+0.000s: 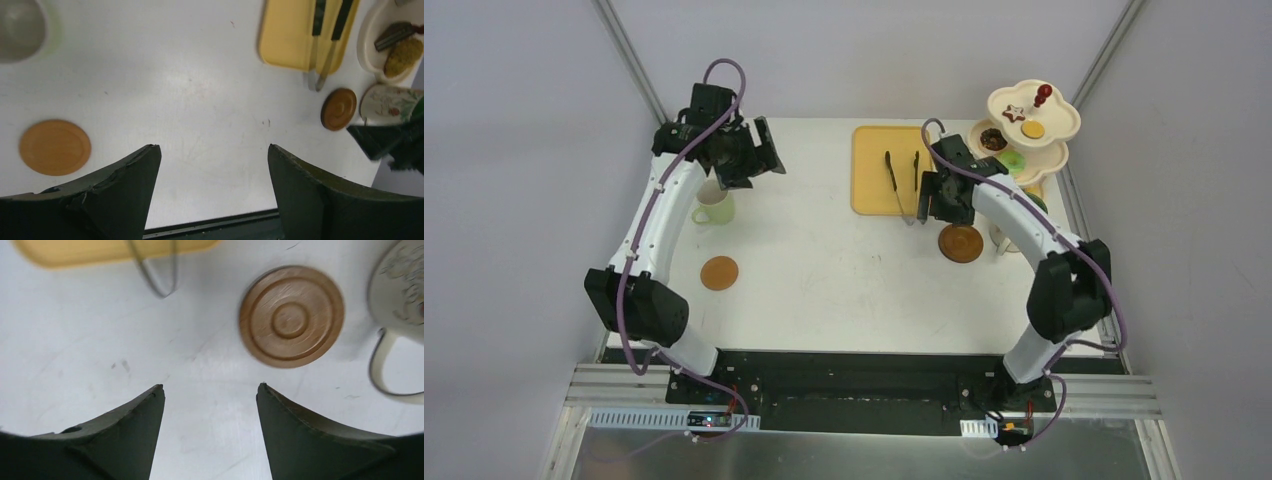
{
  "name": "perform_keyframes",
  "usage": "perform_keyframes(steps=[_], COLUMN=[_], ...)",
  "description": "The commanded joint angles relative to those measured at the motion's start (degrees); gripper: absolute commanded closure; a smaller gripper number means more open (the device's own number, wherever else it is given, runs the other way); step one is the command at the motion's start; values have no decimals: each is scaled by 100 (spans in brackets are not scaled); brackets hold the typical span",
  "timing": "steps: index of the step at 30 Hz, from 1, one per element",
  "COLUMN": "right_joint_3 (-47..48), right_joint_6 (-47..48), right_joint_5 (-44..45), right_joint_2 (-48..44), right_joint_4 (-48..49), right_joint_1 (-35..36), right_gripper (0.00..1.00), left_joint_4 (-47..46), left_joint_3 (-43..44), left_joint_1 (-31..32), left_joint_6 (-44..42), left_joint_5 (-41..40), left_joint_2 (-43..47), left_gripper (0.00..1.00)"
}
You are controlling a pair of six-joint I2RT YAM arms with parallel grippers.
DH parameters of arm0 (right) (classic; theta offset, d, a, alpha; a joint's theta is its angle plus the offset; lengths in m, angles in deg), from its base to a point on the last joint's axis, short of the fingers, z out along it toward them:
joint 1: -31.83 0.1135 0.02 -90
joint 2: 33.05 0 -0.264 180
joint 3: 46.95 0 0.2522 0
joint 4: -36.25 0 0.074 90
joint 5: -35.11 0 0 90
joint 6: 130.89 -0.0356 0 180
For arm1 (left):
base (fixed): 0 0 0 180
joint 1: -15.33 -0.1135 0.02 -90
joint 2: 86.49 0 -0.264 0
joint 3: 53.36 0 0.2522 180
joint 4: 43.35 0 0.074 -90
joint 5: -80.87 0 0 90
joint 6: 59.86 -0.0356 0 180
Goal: Serve the afternoon tea
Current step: Pick up the cup at the center of the board.
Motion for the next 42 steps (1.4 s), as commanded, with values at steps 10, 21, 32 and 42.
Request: perform_keyframes(steps=[10, 21, 32, 42], right_joint_3=[-1208, -1110, -669, -745], right_joint_6=[-406, -395, -436, -536], right_joint_5=[-1912, -1977, -1751, -1462], right_joint_2=[-1795, -1958, -1777, -1948], right_joint_4=[-139, -361, -679, -733], right_joint_1=[500, 498, 497, 505], right_gripper=[29, 27, 28, 27], left_joint_4=[1389, 511, 220, 47], left_joint_3=[1625, 1069, 1456, 1013], left_joint_1=[-1679, -2057, -2063, -2054], left_joint_6=[-1705, -3150, -2977, -2551], left_joint_5=[-2102, -2105, -1378, -1017], left_joint_2=[-1377, -2175, -3146, -3029], left_gripper=[22, 32, 41, 81])
